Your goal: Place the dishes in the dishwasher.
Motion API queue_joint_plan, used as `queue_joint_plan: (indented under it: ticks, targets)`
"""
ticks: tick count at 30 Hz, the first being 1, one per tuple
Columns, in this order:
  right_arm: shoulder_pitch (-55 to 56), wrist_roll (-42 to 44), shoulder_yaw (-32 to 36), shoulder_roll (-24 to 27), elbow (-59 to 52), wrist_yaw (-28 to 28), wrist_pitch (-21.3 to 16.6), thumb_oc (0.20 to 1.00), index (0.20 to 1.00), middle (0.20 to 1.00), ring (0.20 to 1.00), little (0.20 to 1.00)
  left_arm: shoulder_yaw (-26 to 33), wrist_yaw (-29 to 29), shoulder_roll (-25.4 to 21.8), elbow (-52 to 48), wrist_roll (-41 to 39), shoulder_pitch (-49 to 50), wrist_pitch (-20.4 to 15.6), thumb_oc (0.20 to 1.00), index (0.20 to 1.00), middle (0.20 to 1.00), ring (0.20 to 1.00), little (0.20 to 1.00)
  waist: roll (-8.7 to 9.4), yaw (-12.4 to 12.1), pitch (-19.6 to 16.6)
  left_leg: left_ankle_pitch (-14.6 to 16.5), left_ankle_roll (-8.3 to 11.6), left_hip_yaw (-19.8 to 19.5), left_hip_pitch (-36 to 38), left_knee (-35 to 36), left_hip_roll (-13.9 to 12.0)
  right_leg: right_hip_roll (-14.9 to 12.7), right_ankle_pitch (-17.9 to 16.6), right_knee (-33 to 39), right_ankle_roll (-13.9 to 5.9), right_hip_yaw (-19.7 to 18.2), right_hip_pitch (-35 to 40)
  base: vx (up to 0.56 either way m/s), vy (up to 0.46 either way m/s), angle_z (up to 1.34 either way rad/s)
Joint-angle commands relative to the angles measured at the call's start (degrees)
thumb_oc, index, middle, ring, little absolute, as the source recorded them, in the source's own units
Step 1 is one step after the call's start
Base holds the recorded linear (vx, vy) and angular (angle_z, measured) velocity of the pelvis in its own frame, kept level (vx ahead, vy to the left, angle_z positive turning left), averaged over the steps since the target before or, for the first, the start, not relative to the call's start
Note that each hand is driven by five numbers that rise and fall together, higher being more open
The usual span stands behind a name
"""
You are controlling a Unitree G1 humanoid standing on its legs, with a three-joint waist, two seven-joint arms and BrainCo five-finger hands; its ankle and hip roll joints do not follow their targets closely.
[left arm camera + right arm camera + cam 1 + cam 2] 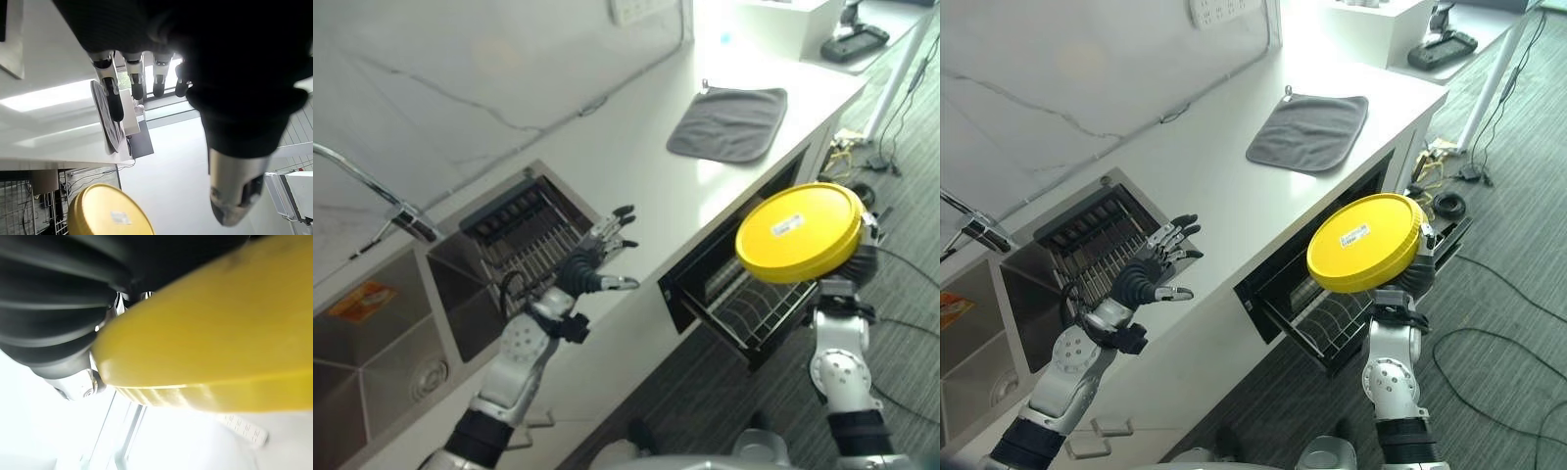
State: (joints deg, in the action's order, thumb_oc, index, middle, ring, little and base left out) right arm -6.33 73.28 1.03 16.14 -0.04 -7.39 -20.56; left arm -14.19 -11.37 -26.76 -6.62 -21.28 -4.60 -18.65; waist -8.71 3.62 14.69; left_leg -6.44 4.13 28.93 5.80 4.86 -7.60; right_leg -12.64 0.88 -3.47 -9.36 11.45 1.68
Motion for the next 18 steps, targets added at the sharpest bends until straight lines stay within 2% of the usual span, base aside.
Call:
queue_joint_plan:
  ticks: [1,7,12,16,18]
  targets:
    - [-5.7,0.0,2.9,-0.6,-4.6,0.8,-0.6,0.2,0.2,0.2,0.2,0.2,0.8,1.4,-2.0,-4.2,0.6,-3.9,-4.2,1.0,1.0,1.0,1.0,1.0,2.88,-0.8,1.7,7.1,-0.87,-6.4,-3.0,-7.3,-1.1,-6.6,-0.7,-2.2,-1.53,7.3,0.8,0.0,0.031,0.01]
    - [-7.3,0.1,4.1,1.1,-1.5,0.7,1.8,0.2,0.2,0.2,0.2,0.2,0.3,0.8,-2.5,-5.7,1.0,-4.1,-5.1,1.0,1.0,1.0,1.0,1.0,1.91,-1.3,3.9,7.4,-0.99,-7.4,-4.4,-8.6,-0.7,-7.6,-0.9,-3.3,-1.5,7.1,-0.4,0.0,0.012,-0.01]
    - [-10.3,-0.7,4.1,2.0,1.2,0.6,2.2,0.2,0.2,0.2,0.2,0.2,-0.2,1.9,-3.7,-6.2,1.4,-6.1,-6.1,1.0,1.0,1.0,1.0,1.0,1.55,-1.6,6.5,7.2,-0.7,-7.1,-5.6,-8.9,-0.7,-8.6,-2.1,-2.9,-1.88,7.3,-1.5,-0.03,0.002,0.01]
    - [-10.6,-0.8,4.2,2.1,1.5,0.6,2.3,0.2,0.2,0.2,0.2,0.2,-0.2,2.1,-3.8,-6.3,1.5,-6.4,-6.1,1.0,1.0,1.0,1.0,1.0,1.52,-1.7,6.7,7.2,-0.68,-7.1,-5.7,-8.9,-0.7,-8.6,-2.2,-2.7,-1.91,7.4,-1.5,-0.01,-0.008,0.0]
    - [-14.3,-3.1,4.8,3.6,4.4,-0.4,4.7,0.2,0.2,0.2,0.2,0.2,-0.4,2.7,-4.8,-7.0,1.5,-8.3,-6.9,1.0,1.0,1.0,1.0,1.0,1.52,-2.2,8.3,7.1,-0.3,-7.2,-6.5,-9.1,-0.9,-8.9,-3.5,-1.8,-2.22,7.6,-2.5,-0.04,-0.062,-0.02]
